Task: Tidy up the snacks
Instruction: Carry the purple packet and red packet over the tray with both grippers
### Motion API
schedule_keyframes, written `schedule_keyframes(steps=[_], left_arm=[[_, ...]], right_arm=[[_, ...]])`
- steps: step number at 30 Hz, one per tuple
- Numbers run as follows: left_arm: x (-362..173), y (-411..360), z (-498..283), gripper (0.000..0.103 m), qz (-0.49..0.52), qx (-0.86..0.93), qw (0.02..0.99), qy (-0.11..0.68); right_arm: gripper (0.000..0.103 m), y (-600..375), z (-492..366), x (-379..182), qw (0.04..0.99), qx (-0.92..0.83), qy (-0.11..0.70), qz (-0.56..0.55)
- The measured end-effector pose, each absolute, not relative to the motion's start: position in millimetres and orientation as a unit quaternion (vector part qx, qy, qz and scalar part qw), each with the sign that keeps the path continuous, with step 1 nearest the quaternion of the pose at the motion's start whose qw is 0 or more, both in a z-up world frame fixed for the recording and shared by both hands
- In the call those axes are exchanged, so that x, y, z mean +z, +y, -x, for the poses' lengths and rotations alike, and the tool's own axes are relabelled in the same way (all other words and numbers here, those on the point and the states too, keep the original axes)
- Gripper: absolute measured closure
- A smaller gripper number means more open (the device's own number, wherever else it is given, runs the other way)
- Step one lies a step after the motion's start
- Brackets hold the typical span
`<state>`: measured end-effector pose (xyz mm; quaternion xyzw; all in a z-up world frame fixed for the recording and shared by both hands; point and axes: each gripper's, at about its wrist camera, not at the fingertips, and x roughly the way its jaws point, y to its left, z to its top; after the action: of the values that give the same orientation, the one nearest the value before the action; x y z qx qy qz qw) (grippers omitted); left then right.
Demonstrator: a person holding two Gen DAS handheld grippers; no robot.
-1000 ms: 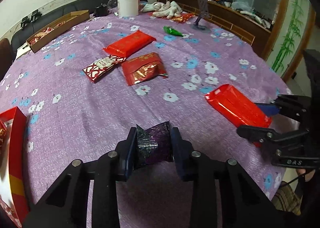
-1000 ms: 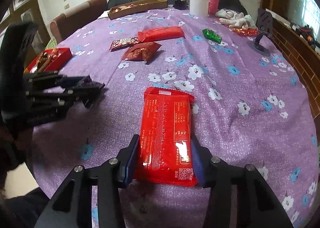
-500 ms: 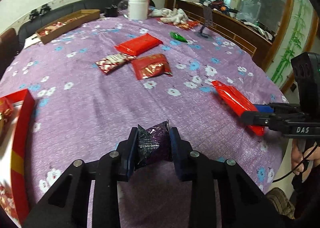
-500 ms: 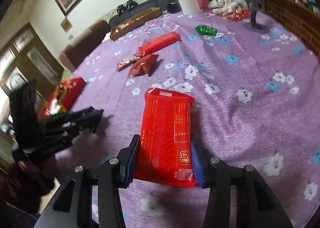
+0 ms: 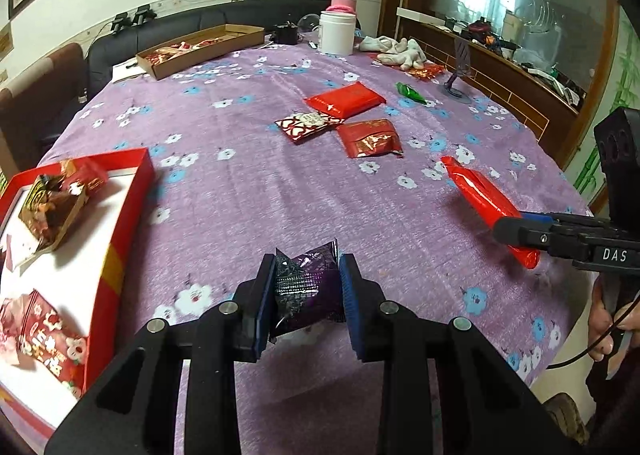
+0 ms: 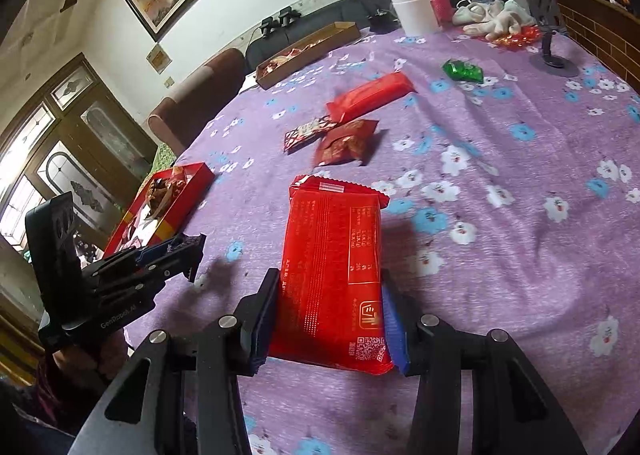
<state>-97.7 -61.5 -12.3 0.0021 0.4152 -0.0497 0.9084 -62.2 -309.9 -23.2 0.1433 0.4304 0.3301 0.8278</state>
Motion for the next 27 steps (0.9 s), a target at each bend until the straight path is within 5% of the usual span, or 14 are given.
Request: schedule_keyframes(steps=[27], left_arm=[[27.8, 46.2, 142.9, 0.075, 0.037, 0.077, 0.931, 0.354]], right_arm=[[0.056, -183.2, 81.0, 29.3, 0.813, 0.414, 0.406, -0.061]])
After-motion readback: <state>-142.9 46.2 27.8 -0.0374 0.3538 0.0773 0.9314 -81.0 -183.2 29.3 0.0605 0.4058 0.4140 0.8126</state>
